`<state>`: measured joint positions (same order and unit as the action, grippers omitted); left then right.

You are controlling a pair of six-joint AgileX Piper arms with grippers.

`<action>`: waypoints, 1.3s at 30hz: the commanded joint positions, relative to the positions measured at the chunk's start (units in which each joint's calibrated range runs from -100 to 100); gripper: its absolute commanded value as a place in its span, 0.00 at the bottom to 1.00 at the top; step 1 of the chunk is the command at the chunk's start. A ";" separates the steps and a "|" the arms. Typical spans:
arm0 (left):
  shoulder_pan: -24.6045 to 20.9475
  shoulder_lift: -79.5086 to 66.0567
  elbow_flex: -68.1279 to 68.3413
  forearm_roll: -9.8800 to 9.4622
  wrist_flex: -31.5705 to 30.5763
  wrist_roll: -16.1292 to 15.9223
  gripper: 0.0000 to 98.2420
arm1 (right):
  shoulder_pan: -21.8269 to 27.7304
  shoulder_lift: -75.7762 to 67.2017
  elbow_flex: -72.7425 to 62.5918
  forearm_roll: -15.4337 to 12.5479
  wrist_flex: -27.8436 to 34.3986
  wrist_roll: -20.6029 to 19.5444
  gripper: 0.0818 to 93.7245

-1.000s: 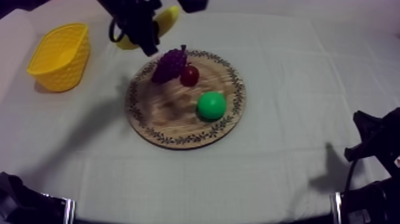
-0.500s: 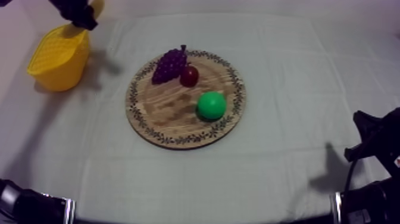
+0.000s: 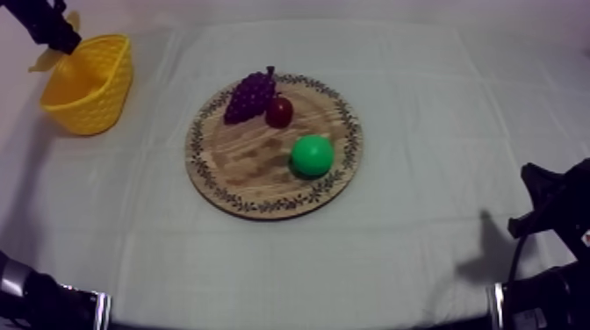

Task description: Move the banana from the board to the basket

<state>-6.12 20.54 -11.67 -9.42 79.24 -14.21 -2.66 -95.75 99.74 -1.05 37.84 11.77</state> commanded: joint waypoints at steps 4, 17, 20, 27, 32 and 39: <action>-0.35 1.40 -1.88 0.05 -0.23 0.09 0.24 | -0.02 -0.01 0.04 0.00 0.06 -0.03 0.00; 0.73 1.06 -1.14 1.10 0.17 3.84 0.49 | -0.02 -0.01 0.04 0.00 0.06 -0.02 0.00; 0.94 0.52 -0.50 1.14 0.35 4.57 0.57 | -0.02 -0.01 0.04 0.00 0.06 -0.02 0.00; 1.08 0.05 1.37 0.92 -0.53 5.57 0.64 | -0.02 -0.01 0.04 0.00 0.06 -0.03 0.00; 1.09 0.27 3.14 0.83 -1.84 5.80 0.63 | -0.02 -0.01 0.04 0.00 0.06 -0.03 0.00; 1.32 0.24 5.20 0.74 -3.45 6.26 0.62 | -0.02 -0.01 0.04 0.00 0.06 -0.03 0.00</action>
<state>-4.79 20.85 -6.56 -8.63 75.77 -7.98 -2.66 -95.75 99.74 -1.05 37.91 11.74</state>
